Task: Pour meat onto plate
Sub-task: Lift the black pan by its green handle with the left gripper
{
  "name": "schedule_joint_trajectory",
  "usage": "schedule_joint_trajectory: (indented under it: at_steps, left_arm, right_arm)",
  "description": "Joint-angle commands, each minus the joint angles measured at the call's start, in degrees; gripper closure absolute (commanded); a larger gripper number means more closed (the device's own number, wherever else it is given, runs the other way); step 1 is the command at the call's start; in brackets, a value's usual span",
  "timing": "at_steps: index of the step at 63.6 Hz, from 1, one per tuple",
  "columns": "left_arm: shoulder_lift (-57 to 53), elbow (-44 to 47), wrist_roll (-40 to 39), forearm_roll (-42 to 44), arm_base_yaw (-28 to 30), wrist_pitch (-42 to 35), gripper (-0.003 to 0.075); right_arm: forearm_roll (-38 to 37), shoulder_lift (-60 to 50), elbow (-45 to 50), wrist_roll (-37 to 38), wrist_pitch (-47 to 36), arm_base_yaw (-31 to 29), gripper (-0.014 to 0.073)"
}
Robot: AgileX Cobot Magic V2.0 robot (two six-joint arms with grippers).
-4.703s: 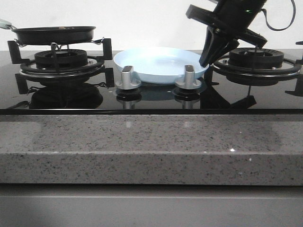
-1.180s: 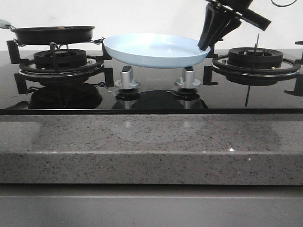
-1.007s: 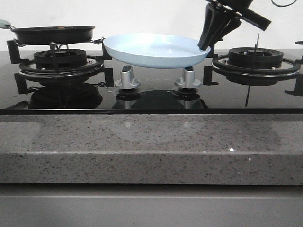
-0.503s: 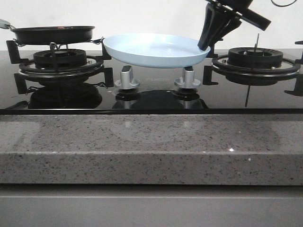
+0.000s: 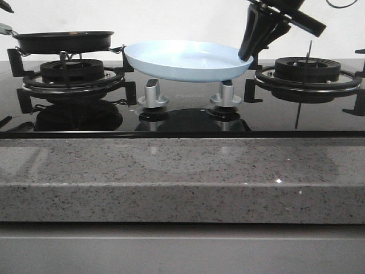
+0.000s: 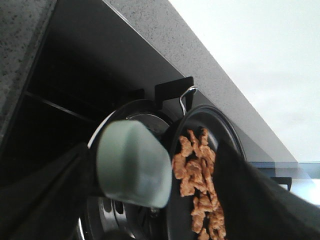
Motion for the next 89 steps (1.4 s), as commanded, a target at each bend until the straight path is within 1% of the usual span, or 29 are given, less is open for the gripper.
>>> schedule_joint_trajectory:
  at_steps: [1, 4, 7, 17, 19, 24, 31, 38, 43, 54, 63, 76, 89]
  left_arm:
    - [-2.90, -2.08, -0.49, -4.00, -0.24, -0.75, 0.0230]
    - [-2.90, -2.08, -0.49, -4.00, -0.24, -0.75, 0.0232]
    - [-2.90, -2.08, -0.49, -4.00, -0.11, -1.02, 0.0250]
    - [-2.90, -2.08, -0.49, -4.00, -0.02, -1.02, 0.0386]
    - [-2.90, -2.08, -0.49, -4.10, -0.02, -1.02, 0.0431]
    - [-2.90, -2.08, -0.49, -4.10, -0.02, -1.02, 0.0485]
    - [-2.90, -2.08, -0.49, -4.10, -0.02, -1.02, 0.0581]
    - [-2.90, -2.08, -0.49, -4.10, -0.02, -1.02, 0.0650]
    - [-2.90, -2.08, -0.49, -4.10, -0.02, -0.69, 0.0682]
    - [-2.90, -2.08, -0.49, -5.58, 0.01, 0.33, 0.0741]
    - [-2.90, -2.22, -0.21, -9.62, 0.68, 2.26, 0.0741]
    - [-3.00, -3.80, 1.13, -18.82, 2.32, 8.43, 0.0741]
    - [-3.81, -9.45, 1.13, -19.79, 1.23, 10.02, 0.0741]
  right_arm:
    - [1.54, -3.99, -1.26, -0.30, 4.73, -0.08, 0.0620]
    - [1.54, -3.99, -1.26, -0.30, 4.73, -0.08, 0.0620]
    - [1.54, -3.99, -1.26, -0.30, 4.73, -0.08, 0.0620]
    - [1.54, -3.99, -1.26, -0.30, 4.73, -0.08, 0.0620]
    - [1.54, -3.99, -1.26, -0.30, 4.73, -0.08, 0.0620]
    - [1.54, -3.99, -1.26, -0.30, 4.73, -0.08, 0.0620]
    - [1.54, -3.99, -1.26, -0.30, 4.73, -0.08, 0.0620]
    - [1.54, -3.99, -1.26, -0.30, 4.73, -0.08, 0.0620]
    - [1.54, -3.99, -1.26, -0.30, 4.73, -0.08, 0.0620]
    - [1.54, -3.99, -1.26, -0.30, 4.73, -0.08, 0.0620]
    - [1.54, -3.99, -1.26, -0.30, 4.73, -0.08, 0.0620]
    - [1.54, -3.99, -1.26, -0.30, 4.73, -0.08, 0.0620]
    - [1.54, -3.99, -1.26, -0.30, 4.73, -0.08, 0.0620]
